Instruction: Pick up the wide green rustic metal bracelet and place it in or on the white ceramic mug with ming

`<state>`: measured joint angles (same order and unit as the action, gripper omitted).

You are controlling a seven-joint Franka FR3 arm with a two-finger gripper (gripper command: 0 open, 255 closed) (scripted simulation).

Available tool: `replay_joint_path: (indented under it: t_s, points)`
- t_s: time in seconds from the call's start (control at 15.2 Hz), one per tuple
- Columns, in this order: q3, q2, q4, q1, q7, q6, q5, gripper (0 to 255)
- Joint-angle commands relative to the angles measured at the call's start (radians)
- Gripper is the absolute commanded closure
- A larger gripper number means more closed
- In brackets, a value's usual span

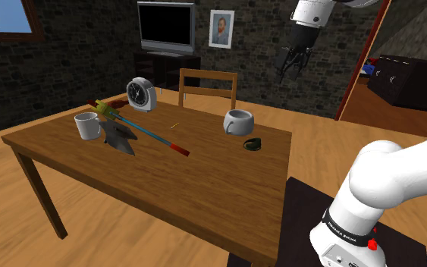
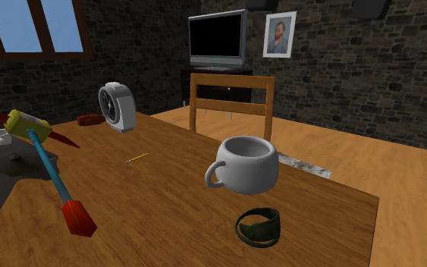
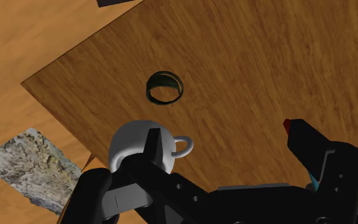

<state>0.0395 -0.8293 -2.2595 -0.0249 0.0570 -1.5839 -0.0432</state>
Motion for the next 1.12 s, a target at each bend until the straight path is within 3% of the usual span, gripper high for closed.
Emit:
replay_joint_path:
  t_s: [0.0,0.53,1.06]
  points:
    - [0.0,0.0,0.0,0.0,0.0,0.0,0.0,0]
    - [0.077,0.093,-0.183,-0.009,-0.034,-0.259,0.016,0]
    - [0.158,0.282,-0.288,-0.001,-0.091,-0.533,0.058,0]
